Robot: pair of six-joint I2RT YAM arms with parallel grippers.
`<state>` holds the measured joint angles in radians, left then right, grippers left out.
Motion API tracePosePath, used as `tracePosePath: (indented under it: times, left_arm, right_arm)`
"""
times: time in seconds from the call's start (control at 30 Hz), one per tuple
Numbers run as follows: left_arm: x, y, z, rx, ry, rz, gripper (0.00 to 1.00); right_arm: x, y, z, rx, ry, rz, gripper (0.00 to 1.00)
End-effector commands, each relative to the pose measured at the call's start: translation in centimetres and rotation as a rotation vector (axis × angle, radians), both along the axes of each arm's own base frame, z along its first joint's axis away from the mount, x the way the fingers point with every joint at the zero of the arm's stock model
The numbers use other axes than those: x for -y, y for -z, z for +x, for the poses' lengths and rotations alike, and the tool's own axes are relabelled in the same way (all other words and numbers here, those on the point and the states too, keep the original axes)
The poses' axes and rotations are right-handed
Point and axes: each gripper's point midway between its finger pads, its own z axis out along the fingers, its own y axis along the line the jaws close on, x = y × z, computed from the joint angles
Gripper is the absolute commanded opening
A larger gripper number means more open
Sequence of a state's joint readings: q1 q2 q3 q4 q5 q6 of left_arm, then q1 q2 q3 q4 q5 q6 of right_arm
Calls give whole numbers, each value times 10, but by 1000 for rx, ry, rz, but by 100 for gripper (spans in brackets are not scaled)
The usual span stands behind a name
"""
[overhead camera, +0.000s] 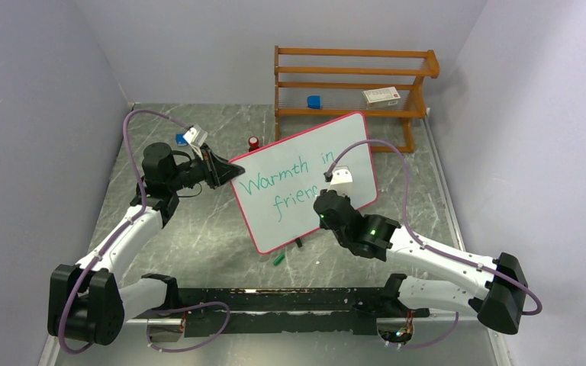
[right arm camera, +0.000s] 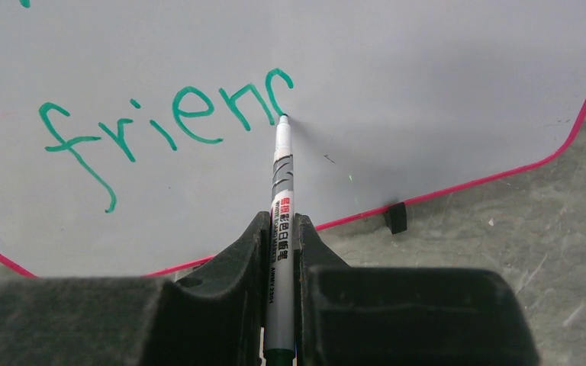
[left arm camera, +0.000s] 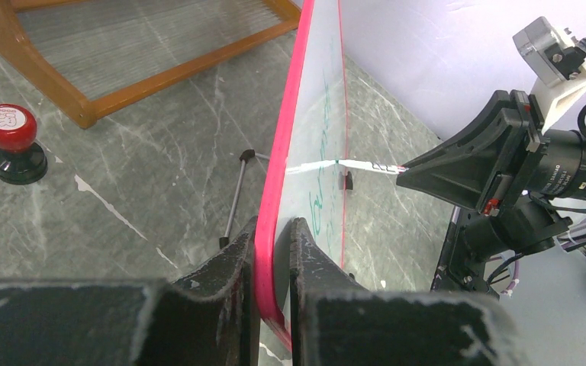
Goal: Write a sentence on the whiteboard
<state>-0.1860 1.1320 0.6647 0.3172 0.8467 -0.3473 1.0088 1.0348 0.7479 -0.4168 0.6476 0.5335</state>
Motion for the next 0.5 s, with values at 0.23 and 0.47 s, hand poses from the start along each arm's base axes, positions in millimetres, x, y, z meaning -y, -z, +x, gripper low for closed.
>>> tracePosePath:
  times: [0.23, 0.47]
  left_arm:
    - [-5, 47, -2, -74, -8, 111, 5]
    - [-5, 48, -2, -74, -9, 112, 5]
  right_arm:
    - [8, -6, 11, 45, 59, -1, 0]
    - [3, -19, 20, 82, 58, 21, 0]
